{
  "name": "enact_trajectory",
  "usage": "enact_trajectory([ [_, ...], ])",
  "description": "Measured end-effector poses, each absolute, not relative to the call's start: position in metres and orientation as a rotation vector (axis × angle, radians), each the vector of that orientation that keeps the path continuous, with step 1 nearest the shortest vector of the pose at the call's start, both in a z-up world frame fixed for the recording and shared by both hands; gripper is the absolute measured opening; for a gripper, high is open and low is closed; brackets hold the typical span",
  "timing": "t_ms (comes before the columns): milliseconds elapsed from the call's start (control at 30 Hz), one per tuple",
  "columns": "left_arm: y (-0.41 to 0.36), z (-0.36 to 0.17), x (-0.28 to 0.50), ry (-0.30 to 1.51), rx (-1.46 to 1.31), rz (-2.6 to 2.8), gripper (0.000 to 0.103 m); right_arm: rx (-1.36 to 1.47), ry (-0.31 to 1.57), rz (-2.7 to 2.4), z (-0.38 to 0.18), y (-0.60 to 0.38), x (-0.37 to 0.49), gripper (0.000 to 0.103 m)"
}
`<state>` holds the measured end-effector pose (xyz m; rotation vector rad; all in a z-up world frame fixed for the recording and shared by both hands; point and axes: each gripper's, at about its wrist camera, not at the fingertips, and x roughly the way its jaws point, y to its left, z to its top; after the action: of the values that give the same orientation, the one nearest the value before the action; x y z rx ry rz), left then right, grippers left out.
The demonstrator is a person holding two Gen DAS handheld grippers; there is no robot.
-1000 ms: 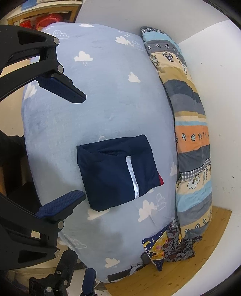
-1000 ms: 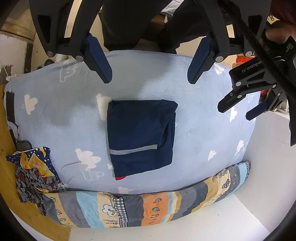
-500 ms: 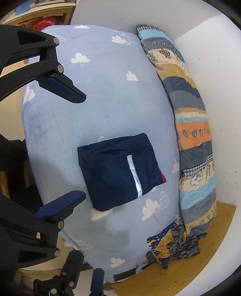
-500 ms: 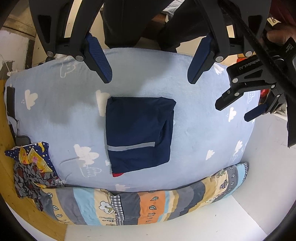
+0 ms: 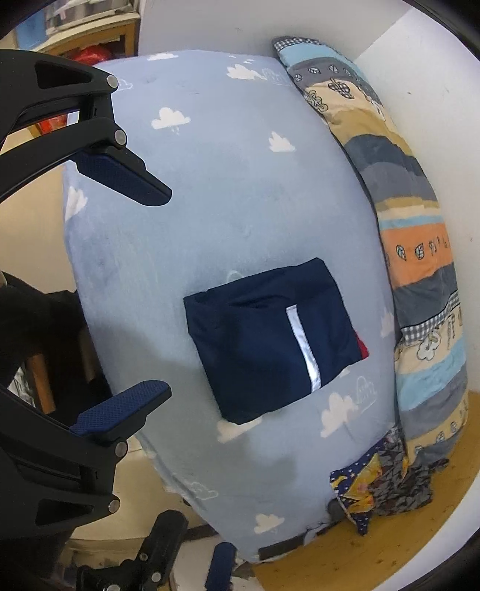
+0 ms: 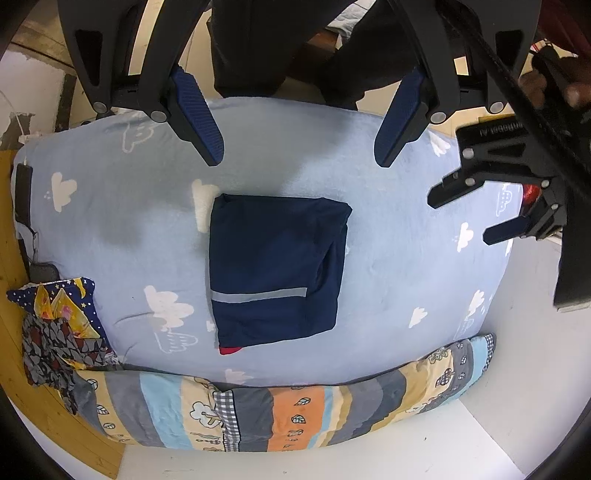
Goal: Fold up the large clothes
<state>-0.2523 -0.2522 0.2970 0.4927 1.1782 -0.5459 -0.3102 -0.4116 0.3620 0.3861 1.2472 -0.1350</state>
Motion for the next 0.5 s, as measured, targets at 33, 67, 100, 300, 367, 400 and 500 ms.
enact_trajectory([
  [33, -0.249, 0.300, -0.250, 1.174, 0.470, -0.556, 0.095, 0.386, 1.248, -0.135, 0.362, -0.412, -0.310, 0.087],
  [67, -0.248, 0.304, -0.249, 1.161, 0.472, -0.552, 0.095, 0.385, 1.247, -0.136, 0.363, -0.412, -0.309, 0.087],
  [100, -0.248, 0.308, -0.249, 1.142, 0.488, -0.544, 0.095, 0.384, 1.246, -0.138, 0.363, -0.412, -0.308, 0.087],
  [300, -0.248, 0.333, -0.251, 1.062, 0.541, -0.554, 0.095, 0.384, 1.237, -0.147, 0.368, -0.415, -0.306, 0.087],
  [367, -0.249, 0.338, -0.250, 1.065, 0.567, -0.555, 0.095, 0.386, 1.236, -0.153, 0.369, -0.416, -0.305, 0.087],
  [400, -0.248, 0.340, -0.250, 1.059, 0.577, -0.552, 0.095, 0.389, 1.235, -0.155, 0.369, -0.417, -0.305, 0.087],
  [500, -0.247, 0.349, -0.250, 1.037, 0.579, -0.550, 0.095, 0.388, 1.233, -0.165, 0.371, -0.421, -0.303, 0.087],
])
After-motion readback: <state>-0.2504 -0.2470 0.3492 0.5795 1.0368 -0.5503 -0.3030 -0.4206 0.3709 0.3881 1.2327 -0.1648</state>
